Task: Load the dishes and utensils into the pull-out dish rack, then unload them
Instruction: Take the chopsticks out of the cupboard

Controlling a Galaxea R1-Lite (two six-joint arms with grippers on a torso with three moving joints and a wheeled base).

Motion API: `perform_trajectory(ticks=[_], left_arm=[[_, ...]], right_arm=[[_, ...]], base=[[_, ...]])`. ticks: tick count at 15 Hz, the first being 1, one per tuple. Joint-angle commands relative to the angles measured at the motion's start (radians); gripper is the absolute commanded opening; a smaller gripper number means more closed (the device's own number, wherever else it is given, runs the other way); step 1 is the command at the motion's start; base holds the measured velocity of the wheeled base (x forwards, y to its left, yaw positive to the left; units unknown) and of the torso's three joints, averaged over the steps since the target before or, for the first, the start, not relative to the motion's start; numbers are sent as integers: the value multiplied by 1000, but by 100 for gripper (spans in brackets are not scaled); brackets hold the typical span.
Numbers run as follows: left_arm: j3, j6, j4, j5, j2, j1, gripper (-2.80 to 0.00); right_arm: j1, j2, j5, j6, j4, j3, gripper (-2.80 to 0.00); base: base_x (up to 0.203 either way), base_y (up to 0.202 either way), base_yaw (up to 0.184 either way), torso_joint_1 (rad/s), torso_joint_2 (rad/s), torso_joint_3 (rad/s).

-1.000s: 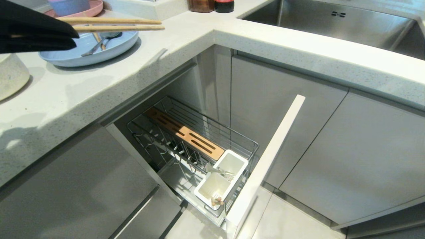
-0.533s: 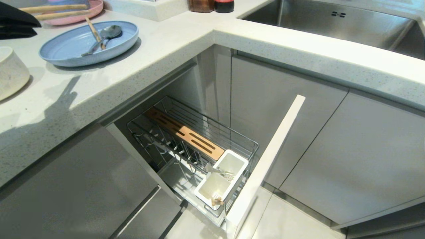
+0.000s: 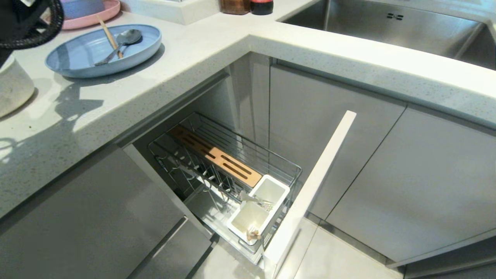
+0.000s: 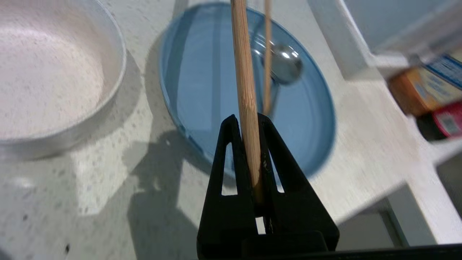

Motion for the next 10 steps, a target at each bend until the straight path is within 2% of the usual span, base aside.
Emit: perform_trajectory(ticks=[1,5,8,10], left_arm=[[12,-4,-42,7,63,49,-280],[65,-6,-193,-2,128,97,-280],[82,-4,-236,-50,165,127,-280],[94,-4,-296,-58,178,132,-280]], right_arm=[[0,0,0,0,0,2,-280],[0,0,0,0,0,2,-280],[0,0,0,0,0,2,-280],[0,0,0,0,0,2,-280]], base=[[0,0,0,0,0,0],[0,0,0,0,0,0],[0,0,0,0,0,0],[0,0,0,0,0,0]])
